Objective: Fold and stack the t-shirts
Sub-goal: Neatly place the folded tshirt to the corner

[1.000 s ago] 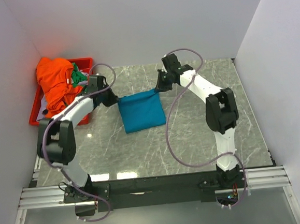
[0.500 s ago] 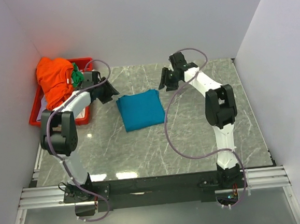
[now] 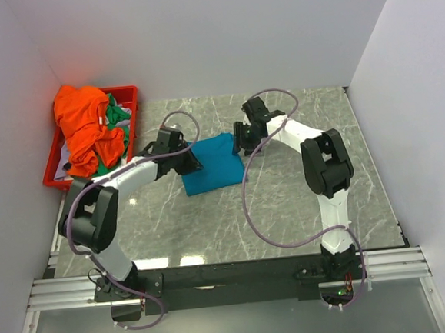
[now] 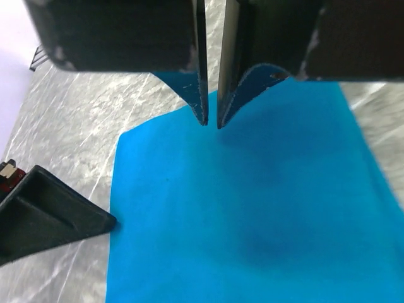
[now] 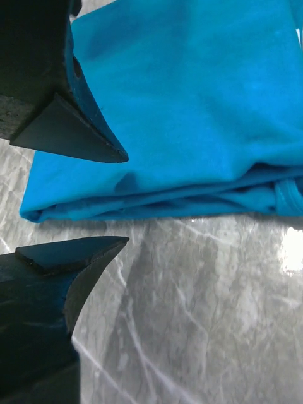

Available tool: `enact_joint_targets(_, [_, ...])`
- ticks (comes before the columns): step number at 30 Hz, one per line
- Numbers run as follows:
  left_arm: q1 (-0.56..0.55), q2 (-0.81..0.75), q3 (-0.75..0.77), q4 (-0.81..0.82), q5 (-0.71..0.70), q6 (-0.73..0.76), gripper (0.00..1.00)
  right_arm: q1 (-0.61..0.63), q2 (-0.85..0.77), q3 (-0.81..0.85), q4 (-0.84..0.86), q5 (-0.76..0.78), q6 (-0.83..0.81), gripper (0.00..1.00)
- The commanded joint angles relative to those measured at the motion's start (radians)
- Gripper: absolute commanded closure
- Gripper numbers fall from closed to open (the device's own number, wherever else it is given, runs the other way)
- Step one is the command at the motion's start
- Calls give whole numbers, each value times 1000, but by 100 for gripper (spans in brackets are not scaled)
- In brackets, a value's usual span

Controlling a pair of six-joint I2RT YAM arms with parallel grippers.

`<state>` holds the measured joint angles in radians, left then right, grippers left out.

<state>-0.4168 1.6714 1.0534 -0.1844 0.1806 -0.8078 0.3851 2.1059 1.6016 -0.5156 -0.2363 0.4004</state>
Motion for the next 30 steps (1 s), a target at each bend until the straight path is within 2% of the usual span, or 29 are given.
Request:
enact_joint_targets(1, [-30,33,5,63,0,-2,84,24,-7,-6,46,52,-14,42])
enact_joint_targets(11, [-77,148,2,80,-15,-16,90,64,75,21,35,100,1,43])
enact_joint_targets(15, [-77,133,-3,66,-23,-14,90,87,74,14,26,137,18,49])
enact_joint_targets(16, [-77,117,-1,59,-29,-14,90,89,71,14,14,167,31,57])
enact_joint_targets(18, [-77,99,6,49,-30,-8,90,93,65,6,8,178,37,63])
enact_joint_targets(19, [-77,87,10,39,-32,-8,90,98,57,0,9,186,41,71])
enact_joint_targets(21, [-77,50,28,16,-36,-2,90,103,55,-6,2,206,58,78])
enact_joint_targets(22, [-77,24,33,-4,-41,1,90,107,57,-5,-12,222,69,88])
enact_joint_targets(24, [-77,-7,51,-30,-46,13,89,110,55,-8,-18,235,81,100])
enact_joint_targets(30, [-77,-145,43,-92,-56,38,87,95,13,-72,-32,318,187,100])
